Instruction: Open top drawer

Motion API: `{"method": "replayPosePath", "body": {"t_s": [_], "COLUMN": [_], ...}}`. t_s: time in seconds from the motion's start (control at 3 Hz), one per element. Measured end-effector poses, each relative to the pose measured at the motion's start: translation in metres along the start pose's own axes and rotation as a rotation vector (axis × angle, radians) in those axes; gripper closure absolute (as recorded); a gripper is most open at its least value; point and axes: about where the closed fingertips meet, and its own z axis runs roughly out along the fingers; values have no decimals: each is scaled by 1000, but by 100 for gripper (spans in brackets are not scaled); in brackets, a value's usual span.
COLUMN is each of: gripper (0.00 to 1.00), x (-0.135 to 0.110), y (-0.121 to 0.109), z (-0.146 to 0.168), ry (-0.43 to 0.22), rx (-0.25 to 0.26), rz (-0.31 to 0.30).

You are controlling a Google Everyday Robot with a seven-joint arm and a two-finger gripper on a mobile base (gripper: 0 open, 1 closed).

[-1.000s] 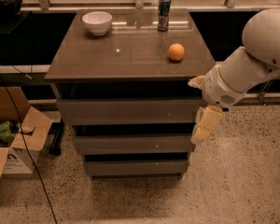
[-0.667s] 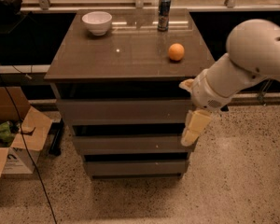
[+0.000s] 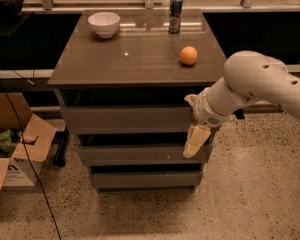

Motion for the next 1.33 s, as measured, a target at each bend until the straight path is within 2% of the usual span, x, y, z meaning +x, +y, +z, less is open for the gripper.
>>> {"method": "replayPosePath", "body": {"t_s": [0.67,1.0,1.33], "gripper": [0,0,0], "x": [27,42,49], "y": [-47,-70,-74], "z": [66,97,108], "ry": [-31,-27,-16], "rx": [-9,-34,-57], "rz": [37,62,77]}}
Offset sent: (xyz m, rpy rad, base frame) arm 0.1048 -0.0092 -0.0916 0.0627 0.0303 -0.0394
